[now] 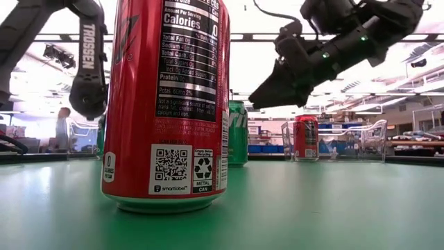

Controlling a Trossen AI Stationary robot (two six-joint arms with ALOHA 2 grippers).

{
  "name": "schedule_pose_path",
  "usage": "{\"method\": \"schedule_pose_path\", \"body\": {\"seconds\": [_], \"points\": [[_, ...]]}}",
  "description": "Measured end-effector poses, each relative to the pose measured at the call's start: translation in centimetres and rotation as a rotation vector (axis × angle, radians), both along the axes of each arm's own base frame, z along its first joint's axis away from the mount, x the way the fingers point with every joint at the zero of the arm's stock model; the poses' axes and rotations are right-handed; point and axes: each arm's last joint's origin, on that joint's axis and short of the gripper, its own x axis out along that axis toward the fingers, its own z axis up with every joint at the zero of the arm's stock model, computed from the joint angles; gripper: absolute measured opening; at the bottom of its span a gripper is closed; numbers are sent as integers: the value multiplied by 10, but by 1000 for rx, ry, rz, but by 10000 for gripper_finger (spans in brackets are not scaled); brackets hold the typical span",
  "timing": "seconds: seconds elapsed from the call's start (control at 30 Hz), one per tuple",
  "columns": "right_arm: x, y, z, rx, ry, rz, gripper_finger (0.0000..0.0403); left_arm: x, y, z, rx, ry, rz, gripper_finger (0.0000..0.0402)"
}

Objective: Sort soda cans
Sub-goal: Put the green soda can into the top left transparent bin

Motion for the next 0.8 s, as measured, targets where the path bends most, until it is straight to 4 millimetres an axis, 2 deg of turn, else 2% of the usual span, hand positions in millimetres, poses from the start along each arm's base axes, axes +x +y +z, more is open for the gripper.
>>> {"method": "schedule_pose_path", "body": {"seconds": [0.17, 0.43, 0.57, 0.8], "points": [[-8, -8, -25, 39, 14, -62, 124, 6, 2, -9, -11, -58, -13, 351], [8, -19, -57, 27, 1, -75, 31, 25, 8, -20, -34, -55, -45, 351], [18, -22, -67, 36, 16, -68, 11, 29, 10, -19, -32, -66, -52, 351], [29, -25, -72, 57, 7, -33, 11, 32, 7, -17, -20, -78, -56, 351]]}}
